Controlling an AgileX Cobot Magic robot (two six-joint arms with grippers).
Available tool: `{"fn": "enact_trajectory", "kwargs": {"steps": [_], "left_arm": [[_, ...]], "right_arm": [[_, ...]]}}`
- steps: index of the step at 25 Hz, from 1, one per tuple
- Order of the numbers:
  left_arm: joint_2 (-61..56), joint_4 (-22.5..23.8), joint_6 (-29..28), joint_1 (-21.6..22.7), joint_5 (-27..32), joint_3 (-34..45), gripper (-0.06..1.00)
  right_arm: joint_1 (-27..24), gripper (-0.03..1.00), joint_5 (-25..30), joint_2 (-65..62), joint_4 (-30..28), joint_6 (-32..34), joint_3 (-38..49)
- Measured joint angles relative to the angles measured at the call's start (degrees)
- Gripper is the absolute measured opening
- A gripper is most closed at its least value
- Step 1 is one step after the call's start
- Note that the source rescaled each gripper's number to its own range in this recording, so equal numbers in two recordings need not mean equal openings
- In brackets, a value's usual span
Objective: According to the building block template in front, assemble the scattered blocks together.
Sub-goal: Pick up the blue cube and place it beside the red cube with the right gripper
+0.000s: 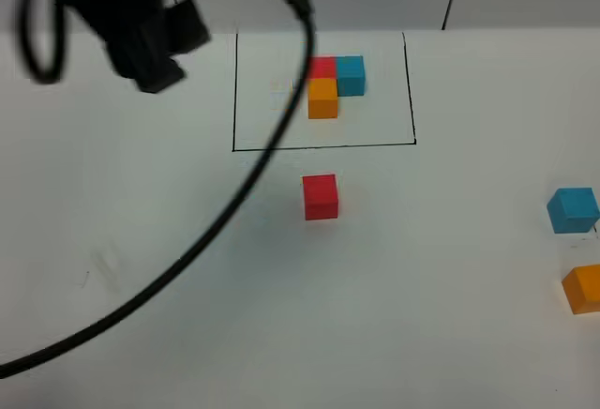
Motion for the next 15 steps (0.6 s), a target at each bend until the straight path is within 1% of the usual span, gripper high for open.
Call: {"fn": "enact_trajectory", "kwargs": {"steps": [3, 8, 12, 13, 15], "left_arm": [[-11.9, 2.2, -4.0, 0.0, 0.0, 6.6, 0.77], [-33.3, 4.0, -12.0, 0.0, 0.0, 21.8, 0.77], [-49.6, 5.2, -14.4, 0.0, 0.0, 31.7, 0.77], [-53.5, 5.0, -14.4, 0.0, 0.0, 33.7, 0.77], [-60.2, 3.3, -14.6, 0.0, 0.1, 36.6, 0.77]], "right_arm": [[0.0, 0.0, 0.0, 0.0, 0.0, 0.0, 0.0], [0.0, 0.0, 0.0, 0.0, 0.0, 0.0, 0.0], [0.0, 0.0, 0.0, 0.0, 0.0, 0.0, 0.0], [0.0, 0.0, 0.0, 0.0, 0.0, 0.0, 0.0], [0.0, 0.0, 0.0, 0.0, 0.0, 0.0, 0.0]]}}
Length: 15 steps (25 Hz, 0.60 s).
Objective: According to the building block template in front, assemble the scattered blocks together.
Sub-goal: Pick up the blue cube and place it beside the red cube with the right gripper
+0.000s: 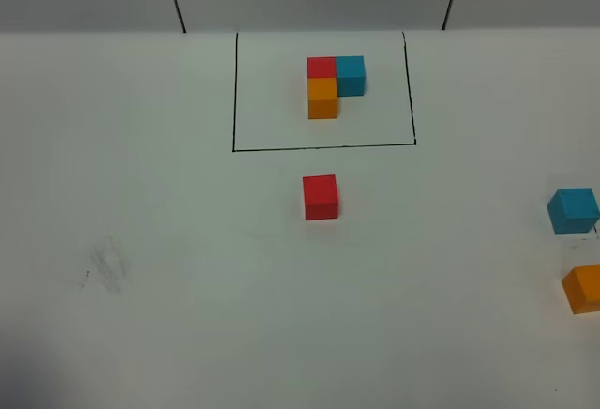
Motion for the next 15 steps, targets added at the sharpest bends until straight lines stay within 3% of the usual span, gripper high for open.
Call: {"fn": "enact_trajectory", "kwargs": {"steps": [3, 6, 11, 15], "left_arm": [[-6.6, -6.6, -0.1, 0.8, 0.0, 3.5, 0.77], [-9.3, -12.5, 2.1, 5.0, 0.0, 7.5, 0.77], [-9.7, -22.5, 6.9, 19.1, 0.0, 13.9, 0.77], [-12.7, -26.5, 4.7, 31.3, -0.8, 18.5, 0.77]], "right_arm": [[0.0, 0.0, 0.0, 0.0, 0.0, 0.0, 0.0], [0.0, 0.0, 0.0, 0.0, 0.0, 0.0, 0.0], [0.0, 0.0, 0.0, 0.0, 0.0, 0.0, 0.0], [0.0, 0.0, 0.0, 0.0, 0.0, 0.0, 0.0]]}}
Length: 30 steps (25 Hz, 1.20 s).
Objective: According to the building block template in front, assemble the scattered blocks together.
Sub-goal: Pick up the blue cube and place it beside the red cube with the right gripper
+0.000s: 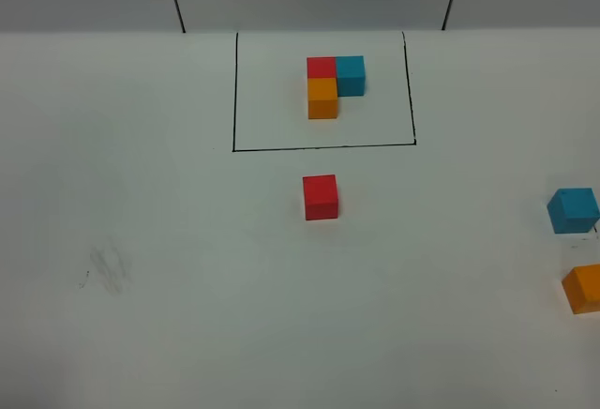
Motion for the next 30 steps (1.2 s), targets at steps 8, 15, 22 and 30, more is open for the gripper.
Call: {"fn": "enact_trajectory", "kwargs": {"steps": [8, 15, 22, 30], "left_arm": [[-9.2, -0.5, -10.1, 17.1, -8.2, 10.4, 0.77], [-10.0, 2.6, -12.5, 21.8, -5.8, 15.8, 0.77], [-10.0, 3.1, -13.7, 21.8, -5.8, 15.9, 0.77], [-10.0, 3.1, -13.7, 21.8, -5.8, 15.9, 0.77]], "right_arm": [[0.0, 0.0, 0.0, 0.0, 0.0, 0.0, 0.0], [0.0, 0.0, 0.0, 0.0, 0.0, 0.0, 0.0], [0.0, 0.0, 0.0, 0.0, 0.0, 0.0, 0.0], [0.0, 0.0, 0.0, 0.0, 0.0, 0.0, 0.0]]}}
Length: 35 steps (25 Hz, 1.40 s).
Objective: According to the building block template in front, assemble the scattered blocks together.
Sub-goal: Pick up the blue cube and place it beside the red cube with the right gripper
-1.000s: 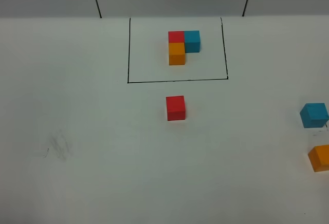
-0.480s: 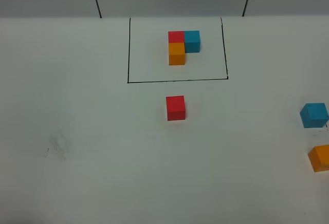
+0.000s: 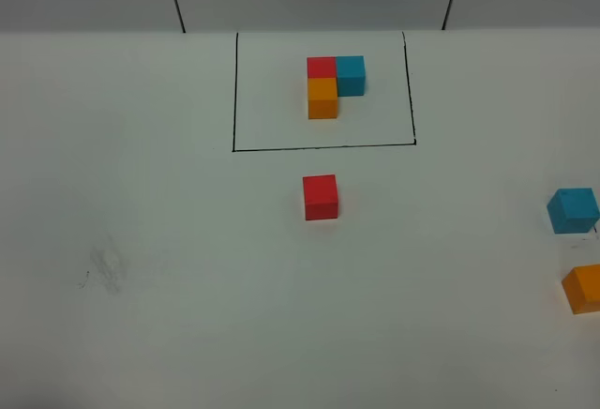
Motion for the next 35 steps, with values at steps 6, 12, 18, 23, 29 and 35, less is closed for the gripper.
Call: {"fn": "enact_trajectory", "kwargs": {"steps": [6, 12, 18, 23, 29, 35], "left_arm": [[0.0, 0.0, 0.0, 0.0, 0.0, 0.0, 0.77], [0.0, 0.0, 0.0, 0.0, 0.0, 0.0, 0.77], [0.0, 0.0, 0.0, 0.0, 0.0, 0.0, 0.77], [0.0, 0.0, 0.0, 0.0, 0.0, 0.0, 0.77], [0.0, 0.0, 0.0, 0.0, 0.0, 0.0, 0.77], [0.0, 0.0, 0.0, 0.0, 0.0, 0.0, 0.77]], "right_arm": [[0.0, 0.0, 0.0, 0.0, -0.1, 0.3, 0.0], [-1.2, 0.06, -1.2, 3.6, 0.0, 8.3, -0.3], [-2.2, 0.39, -11.8, 22.3, 0.3, 11.7, -2.4], [-2.2, 0.86, -20.1, 43.4, 0.0, 11.9, -5.4], [-2.2, 1.0, -27.0, 66.5, -2.0, 11.9, -13.9], [-2.2, 0.98, -27.3, 83.1, -2.9, 10.4, -22.6]]}}
